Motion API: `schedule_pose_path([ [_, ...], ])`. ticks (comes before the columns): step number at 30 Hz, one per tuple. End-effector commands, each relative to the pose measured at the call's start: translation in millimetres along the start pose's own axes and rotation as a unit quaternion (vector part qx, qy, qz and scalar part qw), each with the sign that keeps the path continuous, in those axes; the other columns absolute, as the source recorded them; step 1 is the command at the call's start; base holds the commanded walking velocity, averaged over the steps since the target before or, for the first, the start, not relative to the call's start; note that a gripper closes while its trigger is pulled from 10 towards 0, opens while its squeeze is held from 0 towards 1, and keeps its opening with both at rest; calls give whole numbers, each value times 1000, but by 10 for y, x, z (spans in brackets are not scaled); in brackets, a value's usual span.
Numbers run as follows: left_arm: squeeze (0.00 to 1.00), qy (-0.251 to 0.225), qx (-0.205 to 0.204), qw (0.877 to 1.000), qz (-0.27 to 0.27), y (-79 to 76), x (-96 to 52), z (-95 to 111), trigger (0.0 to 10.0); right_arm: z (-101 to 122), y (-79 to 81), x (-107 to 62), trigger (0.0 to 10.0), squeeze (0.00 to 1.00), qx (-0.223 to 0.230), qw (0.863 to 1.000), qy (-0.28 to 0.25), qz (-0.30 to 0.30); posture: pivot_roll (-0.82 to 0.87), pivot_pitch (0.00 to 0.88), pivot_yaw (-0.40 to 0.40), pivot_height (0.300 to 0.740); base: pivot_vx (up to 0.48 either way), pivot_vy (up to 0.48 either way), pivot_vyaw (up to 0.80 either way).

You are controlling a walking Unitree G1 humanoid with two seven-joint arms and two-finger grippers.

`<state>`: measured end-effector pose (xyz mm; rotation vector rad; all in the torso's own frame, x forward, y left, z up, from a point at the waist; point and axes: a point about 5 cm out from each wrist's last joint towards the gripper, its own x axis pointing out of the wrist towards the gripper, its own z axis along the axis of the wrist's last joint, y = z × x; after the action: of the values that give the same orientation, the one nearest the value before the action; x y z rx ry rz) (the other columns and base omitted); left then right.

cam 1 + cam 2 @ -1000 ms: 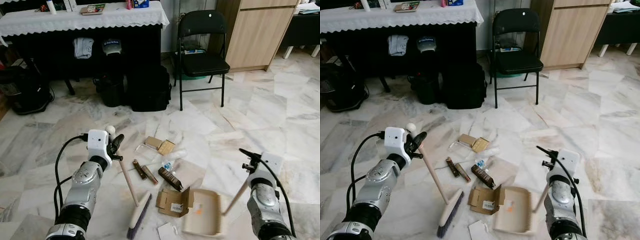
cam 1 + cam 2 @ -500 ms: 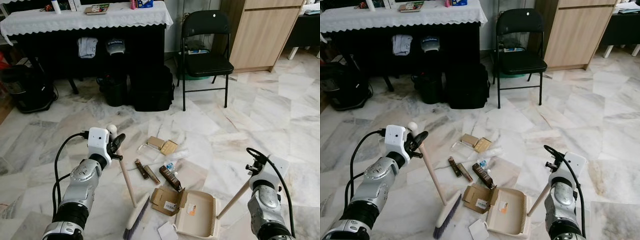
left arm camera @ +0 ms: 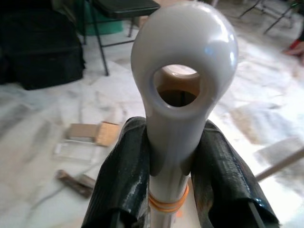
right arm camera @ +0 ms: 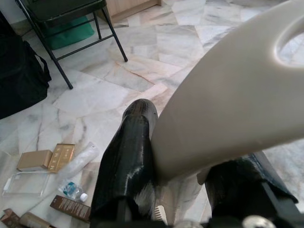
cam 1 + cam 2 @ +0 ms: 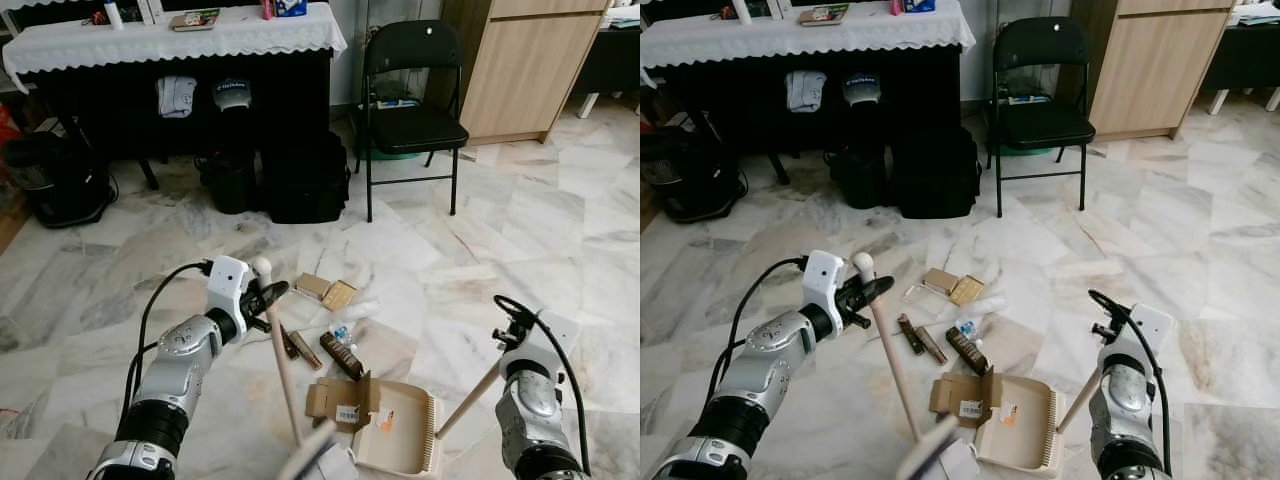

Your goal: Sweep floor

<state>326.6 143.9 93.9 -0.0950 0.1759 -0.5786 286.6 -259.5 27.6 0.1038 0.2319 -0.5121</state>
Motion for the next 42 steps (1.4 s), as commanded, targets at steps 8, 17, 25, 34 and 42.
schedule_pose_path([
  [8, 0, -42, -3, 999, -26, 3, -24, 270, 10000, -79, 49, -17, 10000, 0, 17, 1000, 26, -2, 33, 0, 81, 740, 0, 0, 0],
  [17, 0, -95, 90, 988, 85, 272, -93, 660, 10000, -73, 75, -11, 10000, 0, 15, 999, 28, 2, 35, 0, 77, 740, 0, 0, 0],
  [25, 0, -74, 135, 984, 95, 270, -37, 641, 10000, -85, 55, -18, 10000, 0, 14, 1000, 28, -1, 25, 0, 81, 740, 0, 0, 0],
  [34, 0, -91, 42, 979, 177, 259, 90, 288, 10000, -90, -2, -31, 10000, 0, 11, 1000, 21, -7, -12, 0, 71, 740, 0, 0, 0],
  [42, 0, -102, 17, 967, 232, 268, 120, 197, 10000, -92, -90, -48, 10000, 0, 4, 1000, 12, -12, -55, 0, 54, 740, 0, 0, 0],
])
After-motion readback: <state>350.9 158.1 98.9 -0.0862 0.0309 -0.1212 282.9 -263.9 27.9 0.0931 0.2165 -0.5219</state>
